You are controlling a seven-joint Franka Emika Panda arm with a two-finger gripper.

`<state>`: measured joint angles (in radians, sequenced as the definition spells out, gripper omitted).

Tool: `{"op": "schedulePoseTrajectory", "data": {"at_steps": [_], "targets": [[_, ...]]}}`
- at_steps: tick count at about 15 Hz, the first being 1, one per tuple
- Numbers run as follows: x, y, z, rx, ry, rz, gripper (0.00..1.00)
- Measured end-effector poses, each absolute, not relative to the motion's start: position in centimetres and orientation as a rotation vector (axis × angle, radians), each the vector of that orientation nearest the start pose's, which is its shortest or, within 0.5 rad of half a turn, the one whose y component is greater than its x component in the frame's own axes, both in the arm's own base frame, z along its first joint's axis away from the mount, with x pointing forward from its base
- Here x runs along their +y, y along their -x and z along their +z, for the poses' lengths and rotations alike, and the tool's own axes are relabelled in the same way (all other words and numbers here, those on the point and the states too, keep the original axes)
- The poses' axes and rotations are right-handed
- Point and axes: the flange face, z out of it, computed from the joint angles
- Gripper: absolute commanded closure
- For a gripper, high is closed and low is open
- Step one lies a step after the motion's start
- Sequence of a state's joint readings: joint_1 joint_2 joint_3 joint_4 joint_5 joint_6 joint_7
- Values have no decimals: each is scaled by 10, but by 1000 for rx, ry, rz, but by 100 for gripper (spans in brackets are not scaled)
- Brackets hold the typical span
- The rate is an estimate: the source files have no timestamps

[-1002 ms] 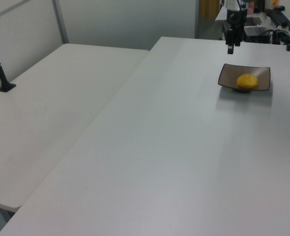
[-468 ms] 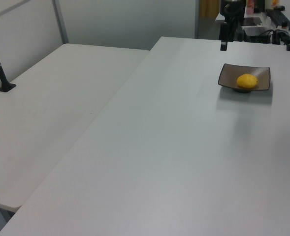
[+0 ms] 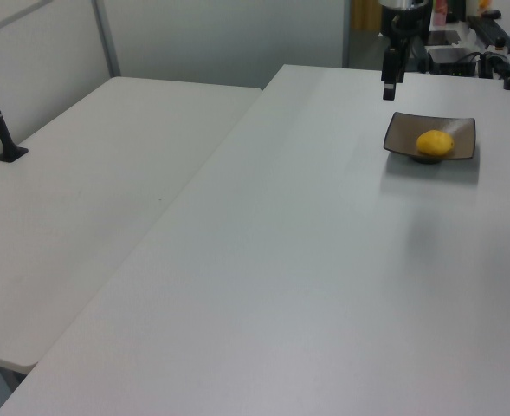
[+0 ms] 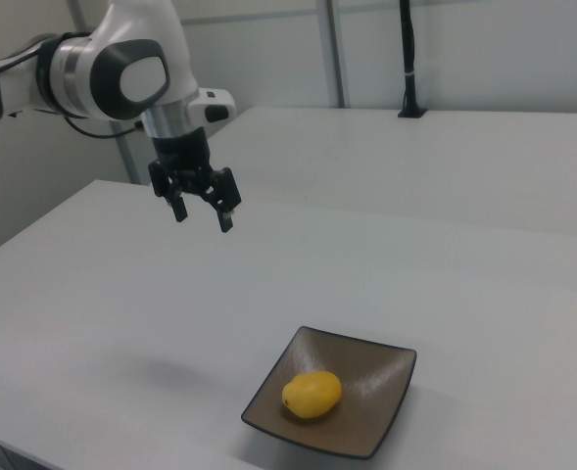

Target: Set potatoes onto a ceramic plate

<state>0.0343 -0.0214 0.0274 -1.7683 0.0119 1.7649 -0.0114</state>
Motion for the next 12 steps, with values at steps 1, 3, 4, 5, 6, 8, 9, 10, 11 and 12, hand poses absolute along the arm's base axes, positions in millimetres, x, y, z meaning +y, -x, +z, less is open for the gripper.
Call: {"op": "schedulePoseTrajectory", "data": {"at_steps": [1, 3, 4, 5, 6, 8, 9, 10, 11, 12], "targets": [[29, -558, 558, -92, 3128, -24, 0], [19, -559, 557, -68, 3129, -21, 0], [17, -559, 556, -63, 3129, -20, 0], [16, -559, 556, -60, 3129, -20, 0], [16, -559, 556, -59, 3129, -19, 0], [16, -559, 556, -59, 3129, -20, 0], [15, -559, 556, -59, 3129, -21, 0], [14, -559, 556, -62, 3130, -21, 0], [13, -559, 556, -66, 3130, -21, 0], [13, -559, 556, -70, 3130, -20, 0]]}}
